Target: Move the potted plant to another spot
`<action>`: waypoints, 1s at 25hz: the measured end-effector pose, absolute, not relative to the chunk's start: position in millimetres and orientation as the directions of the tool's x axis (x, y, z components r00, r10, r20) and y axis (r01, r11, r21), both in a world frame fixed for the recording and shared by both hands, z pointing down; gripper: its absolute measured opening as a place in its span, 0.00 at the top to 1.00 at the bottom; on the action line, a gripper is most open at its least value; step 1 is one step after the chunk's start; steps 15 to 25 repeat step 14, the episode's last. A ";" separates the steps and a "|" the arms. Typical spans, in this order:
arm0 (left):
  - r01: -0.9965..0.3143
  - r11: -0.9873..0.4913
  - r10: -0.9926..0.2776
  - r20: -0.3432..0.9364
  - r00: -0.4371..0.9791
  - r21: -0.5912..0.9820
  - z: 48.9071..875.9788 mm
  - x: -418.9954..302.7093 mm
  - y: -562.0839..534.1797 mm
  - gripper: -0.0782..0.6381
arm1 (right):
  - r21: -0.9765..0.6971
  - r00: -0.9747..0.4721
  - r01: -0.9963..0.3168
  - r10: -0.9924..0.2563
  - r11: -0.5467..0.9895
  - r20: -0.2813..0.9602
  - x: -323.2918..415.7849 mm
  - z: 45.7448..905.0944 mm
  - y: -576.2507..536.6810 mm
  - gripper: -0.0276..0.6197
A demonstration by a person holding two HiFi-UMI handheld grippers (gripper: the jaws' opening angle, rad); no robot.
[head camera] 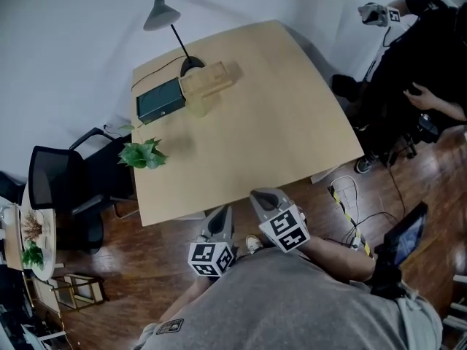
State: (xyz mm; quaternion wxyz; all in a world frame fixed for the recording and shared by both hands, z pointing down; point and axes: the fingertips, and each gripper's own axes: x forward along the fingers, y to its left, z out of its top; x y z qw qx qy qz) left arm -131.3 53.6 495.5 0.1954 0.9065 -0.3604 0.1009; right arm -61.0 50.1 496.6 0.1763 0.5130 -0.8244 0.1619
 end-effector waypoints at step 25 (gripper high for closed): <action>-0.664 -0.699 -0.597 0.295 0.746 0.265 487.5 -115.2 30.2 0.89 | -0.060 -0.398 -0.907 -0.806 0.416 0.437 -49.9 488.5 26.9 0.95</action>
